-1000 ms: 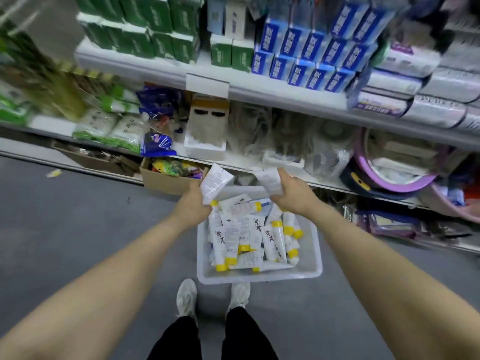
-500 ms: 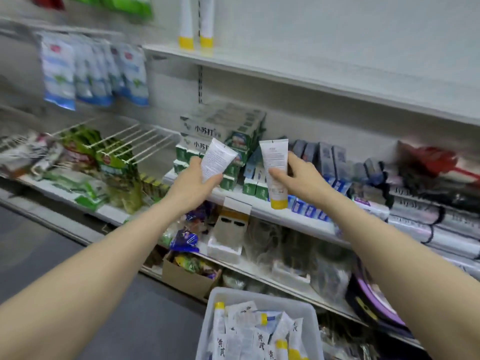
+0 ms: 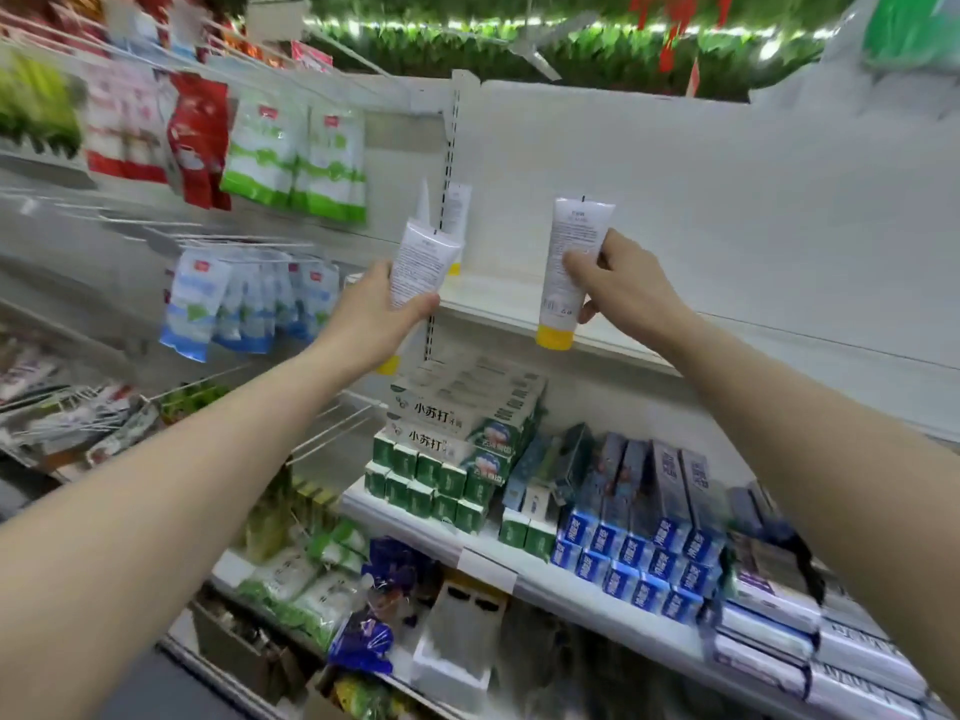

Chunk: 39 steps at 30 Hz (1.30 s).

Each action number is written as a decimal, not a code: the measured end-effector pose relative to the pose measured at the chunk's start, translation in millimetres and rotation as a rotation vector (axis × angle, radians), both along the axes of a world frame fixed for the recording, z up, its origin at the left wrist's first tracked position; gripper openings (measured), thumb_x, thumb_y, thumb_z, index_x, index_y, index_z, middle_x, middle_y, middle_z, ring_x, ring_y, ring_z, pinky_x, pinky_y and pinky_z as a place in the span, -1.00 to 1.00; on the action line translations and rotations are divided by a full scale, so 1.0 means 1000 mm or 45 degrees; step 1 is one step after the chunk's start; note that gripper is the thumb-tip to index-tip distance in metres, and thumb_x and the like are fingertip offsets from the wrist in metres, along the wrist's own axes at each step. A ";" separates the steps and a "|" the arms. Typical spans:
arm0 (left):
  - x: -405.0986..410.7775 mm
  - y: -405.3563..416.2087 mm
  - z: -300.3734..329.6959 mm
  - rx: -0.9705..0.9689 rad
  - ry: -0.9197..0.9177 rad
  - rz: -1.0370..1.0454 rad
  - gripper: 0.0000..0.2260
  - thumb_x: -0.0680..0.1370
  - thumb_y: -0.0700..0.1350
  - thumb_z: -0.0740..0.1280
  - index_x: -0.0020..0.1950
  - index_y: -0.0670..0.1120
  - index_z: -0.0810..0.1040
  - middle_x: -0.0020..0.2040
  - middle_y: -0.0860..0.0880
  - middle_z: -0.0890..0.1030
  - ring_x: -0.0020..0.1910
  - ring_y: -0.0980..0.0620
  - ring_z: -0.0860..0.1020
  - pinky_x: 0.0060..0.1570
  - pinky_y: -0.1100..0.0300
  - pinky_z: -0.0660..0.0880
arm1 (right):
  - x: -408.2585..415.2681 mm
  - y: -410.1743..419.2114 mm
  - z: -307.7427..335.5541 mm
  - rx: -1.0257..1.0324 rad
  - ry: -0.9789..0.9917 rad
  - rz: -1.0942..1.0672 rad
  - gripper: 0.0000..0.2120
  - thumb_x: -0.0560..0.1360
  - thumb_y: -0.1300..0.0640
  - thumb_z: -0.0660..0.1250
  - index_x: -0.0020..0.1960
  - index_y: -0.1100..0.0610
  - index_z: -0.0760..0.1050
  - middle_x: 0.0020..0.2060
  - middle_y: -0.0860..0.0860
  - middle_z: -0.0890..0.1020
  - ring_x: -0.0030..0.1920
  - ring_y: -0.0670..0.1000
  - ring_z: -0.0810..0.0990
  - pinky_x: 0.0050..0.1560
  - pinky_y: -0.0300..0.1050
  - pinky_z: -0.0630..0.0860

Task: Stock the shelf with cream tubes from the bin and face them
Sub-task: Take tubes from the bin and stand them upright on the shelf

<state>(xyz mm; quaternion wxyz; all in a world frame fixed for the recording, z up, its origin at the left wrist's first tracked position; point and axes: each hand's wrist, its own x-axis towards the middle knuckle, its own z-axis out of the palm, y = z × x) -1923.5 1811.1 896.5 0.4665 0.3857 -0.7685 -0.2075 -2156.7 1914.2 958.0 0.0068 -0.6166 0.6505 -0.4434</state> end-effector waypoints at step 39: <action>-0.099 -0.174 0.024 0.068 0.052 -0.469 -0.56 0.52 -0.07 0.36 0.37 -0.01 0.34 0.23 0.10 0.55 0.16 0.12 0.52 0.10 0.27 0.39 | -0.047 -0.263 0.026 -0.021 0.306 -0.336 -0.54 0.44 0.15 0.33 0.28 0.05 0.26 -0.04 0.03 0.58 -0.06 0.17 0.59 0.02 0.10 0.53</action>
